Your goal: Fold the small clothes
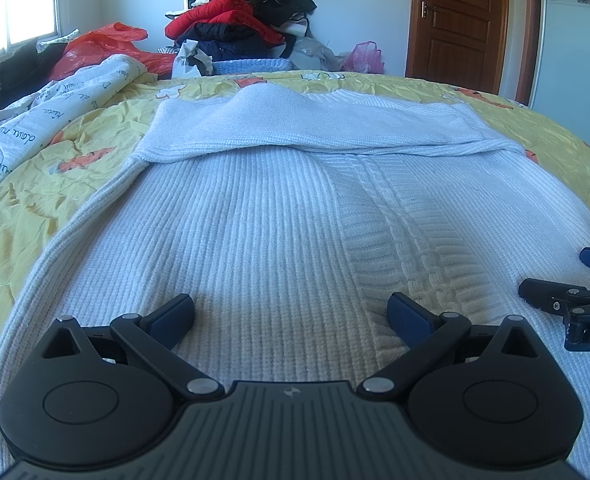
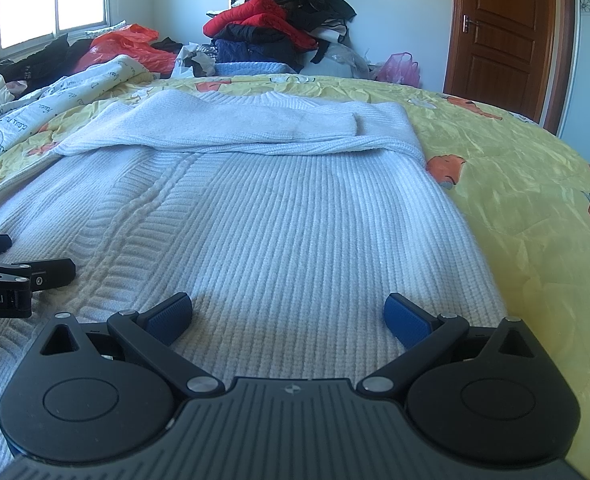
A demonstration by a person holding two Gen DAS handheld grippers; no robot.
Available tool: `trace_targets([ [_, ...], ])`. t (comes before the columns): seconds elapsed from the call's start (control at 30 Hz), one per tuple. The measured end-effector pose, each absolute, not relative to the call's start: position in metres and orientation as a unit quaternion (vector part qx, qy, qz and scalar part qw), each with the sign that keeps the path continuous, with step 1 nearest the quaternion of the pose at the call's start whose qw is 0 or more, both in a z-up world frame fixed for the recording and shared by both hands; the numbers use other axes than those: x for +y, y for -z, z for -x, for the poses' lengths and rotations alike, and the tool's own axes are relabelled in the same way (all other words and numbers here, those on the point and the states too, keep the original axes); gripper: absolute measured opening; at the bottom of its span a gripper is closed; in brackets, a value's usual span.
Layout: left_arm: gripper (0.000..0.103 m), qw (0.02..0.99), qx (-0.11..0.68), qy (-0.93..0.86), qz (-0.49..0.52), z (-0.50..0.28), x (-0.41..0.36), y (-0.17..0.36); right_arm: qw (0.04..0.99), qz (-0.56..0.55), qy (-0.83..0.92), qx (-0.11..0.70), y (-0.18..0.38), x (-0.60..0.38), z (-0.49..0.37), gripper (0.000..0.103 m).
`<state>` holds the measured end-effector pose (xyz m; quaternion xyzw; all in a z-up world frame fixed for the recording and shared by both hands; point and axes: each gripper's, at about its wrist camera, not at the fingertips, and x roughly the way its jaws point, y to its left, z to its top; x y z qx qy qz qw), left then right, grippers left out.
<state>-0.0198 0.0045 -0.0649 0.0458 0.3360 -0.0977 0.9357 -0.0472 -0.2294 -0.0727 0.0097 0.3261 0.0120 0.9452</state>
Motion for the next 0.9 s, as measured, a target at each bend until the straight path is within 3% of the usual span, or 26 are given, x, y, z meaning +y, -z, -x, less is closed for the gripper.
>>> trace_targets([
  [0.43, 0.103, 0.936, 0.337, 0.089, -0.049, 0.022, 0.003, 0.064, 0.947, -0.003, -0.014, 0.321, 0.074, -0.227, 0.059, 0.102],
  [0.73, 0.103, 0.933, 0.356, 0.046, -0.029, 0.073, 0.012, 0.054, 0.942, -0.003, -0.033, 0.333, 0.065, -0.231, 0.071, 0.102],
  [0.9, 0.103, 0.94, 0.339, 0.042, 0.003, 0.112, 0.055, 0.036, 0.946, -0.085, -0.089, 0.301, 0.026, -0.271, 0.121, 0.102],
])
